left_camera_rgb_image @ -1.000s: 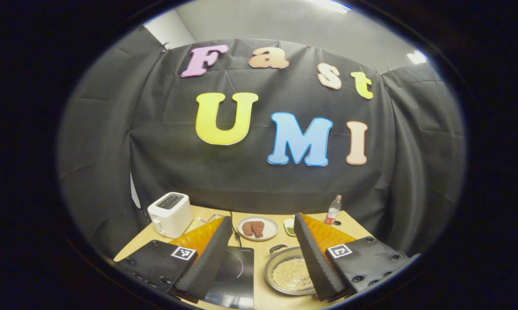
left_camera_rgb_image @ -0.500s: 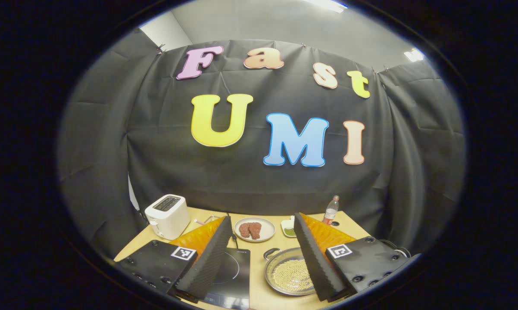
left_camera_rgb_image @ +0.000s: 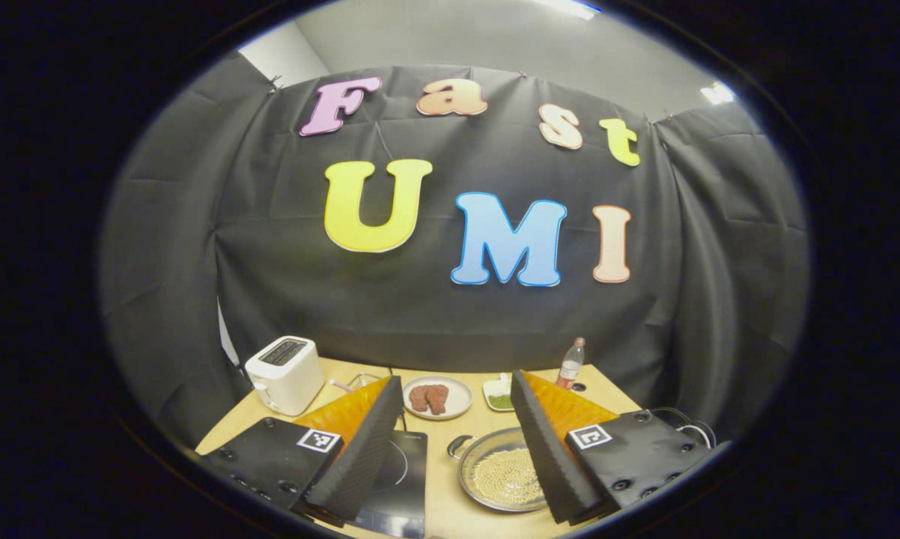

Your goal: First push the handle of the pot to place it horizontally, then grasp the pot with both hands and set it on the induction cooktop.

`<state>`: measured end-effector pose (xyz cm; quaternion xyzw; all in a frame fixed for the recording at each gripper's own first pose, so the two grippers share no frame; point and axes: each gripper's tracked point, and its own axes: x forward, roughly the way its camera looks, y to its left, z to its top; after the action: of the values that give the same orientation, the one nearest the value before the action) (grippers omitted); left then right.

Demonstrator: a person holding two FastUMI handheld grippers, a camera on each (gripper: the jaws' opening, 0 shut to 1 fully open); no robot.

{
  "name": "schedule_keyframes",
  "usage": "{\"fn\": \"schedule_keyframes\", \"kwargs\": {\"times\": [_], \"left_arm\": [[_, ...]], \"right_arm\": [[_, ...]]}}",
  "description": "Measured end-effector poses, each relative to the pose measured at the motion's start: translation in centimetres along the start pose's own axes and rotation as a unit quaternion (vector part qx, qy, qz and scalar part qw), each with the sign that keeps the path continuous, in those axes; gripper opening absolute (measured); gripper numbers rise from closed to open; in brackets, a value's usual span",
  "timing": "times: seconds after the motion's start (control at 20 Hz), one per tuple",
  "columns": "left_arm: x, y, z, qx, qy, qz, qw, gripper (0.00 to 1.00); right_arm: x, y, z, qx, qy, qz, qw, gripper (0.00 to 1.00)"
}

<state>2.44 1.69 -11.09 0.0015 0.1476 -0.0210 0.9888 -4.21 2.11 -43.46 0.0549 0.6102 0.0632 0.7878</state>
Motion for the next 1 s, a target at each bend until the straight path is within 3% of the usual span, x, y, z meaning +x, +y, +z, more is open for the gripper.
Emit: {"fn": "schedule_keyframes", "kwargs": {"times": [0.15,0.2,0.3,1.0], "left_arm": [[0.3,-0.5,0.1,0.003,0.000,-0.001,1.000,0.92],[0.4,-0.6,0.1,0.004,0.001,-0.002,1.000,0.99],[0.5,-0.9,0.0,0.006,0.002,-0.002,1.000,0.99],[1.0,-2.7,-0.9,0.010,0.014,0.016,1.000,0.95]], "right_arm": [[0.2,-1.0,0.7,0.002,-0.003,-0.007,1.000,0.01],[0.2,-1.3,0.9,0.002,-0.004,-0.008,1.000,0.01],[0.2,-1.8,1.3,-0.001,-0.005,-0.012,1.000,0.01],[1.2,-5.6,5.2,-0.034,-0.014,-0.036,0.999,0.01]]}}
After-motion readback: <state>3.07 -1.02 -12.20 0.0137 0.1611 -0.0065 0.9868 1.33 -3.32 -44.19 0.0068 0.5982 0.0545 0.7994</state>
